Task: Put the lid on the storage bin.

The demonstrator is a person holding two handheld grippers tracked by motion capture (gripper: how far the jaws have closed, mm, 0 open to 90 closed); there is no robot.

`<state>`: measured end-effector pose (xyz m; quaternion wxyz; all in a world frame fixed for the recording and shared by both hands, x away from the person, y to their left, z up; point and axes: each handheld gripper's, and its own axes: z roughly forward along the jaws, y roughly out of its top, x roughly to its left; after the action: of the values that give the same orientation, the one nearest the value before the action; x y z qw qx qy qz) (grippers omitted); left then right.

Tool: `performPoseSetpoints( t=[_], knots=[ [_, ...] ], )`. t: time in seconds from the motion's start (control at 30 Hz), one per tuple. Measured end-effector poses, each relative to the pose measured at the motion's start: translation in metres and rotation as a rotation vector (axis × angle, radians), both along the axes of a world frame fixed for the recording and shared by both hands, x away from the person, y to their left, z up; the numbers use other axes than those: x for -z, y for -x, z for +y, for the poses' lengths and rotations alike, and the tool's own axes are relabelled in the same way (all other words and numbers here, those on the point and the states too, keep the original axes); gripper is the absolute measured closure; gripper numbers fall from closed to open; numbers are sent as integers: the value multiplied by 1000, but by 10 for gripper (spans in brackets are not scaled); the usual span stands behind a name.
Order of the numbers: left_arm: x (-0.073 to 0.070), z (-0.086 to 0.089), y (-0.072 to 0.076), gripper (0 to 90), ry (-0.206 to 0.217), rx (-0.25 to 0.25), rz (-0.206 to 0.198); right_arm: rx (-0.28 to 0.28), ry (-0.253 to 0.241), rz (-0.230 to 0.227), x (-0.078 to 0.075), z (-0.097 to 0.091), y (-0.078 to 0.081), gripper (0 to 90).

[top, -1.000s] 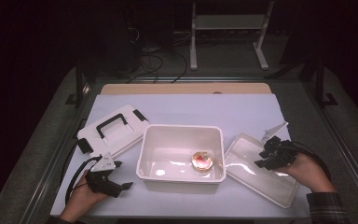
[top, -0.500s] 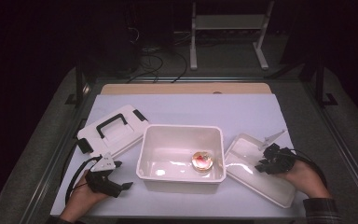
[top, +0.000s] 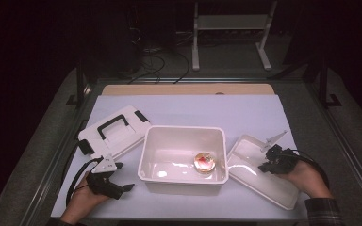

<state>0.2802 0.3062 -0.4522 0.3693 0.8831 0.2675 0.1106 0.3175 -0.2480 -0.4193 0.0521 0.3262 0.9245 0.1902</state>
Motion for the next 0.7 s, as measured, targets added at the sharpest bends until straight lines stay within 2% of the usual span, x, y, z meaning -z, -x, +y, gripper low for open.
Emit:
performPoseSetpoints(
  t=[0.17,0.3,0.57,0.7],
  knots=[
    [0,0,0,82,1,0,1,1,-2,3,-2,-1,-1,893],
    [0,0,0,83,1,-1,1,9,6,7,-9,-4,-3,894],
    [0,0,0,83,-1,0,2,9,-28,-6,-44,-14,-6,894],
    [0,0,0,83,1,-1,2,2,-20,-21,-65,-18,-7,893]
  ],
)
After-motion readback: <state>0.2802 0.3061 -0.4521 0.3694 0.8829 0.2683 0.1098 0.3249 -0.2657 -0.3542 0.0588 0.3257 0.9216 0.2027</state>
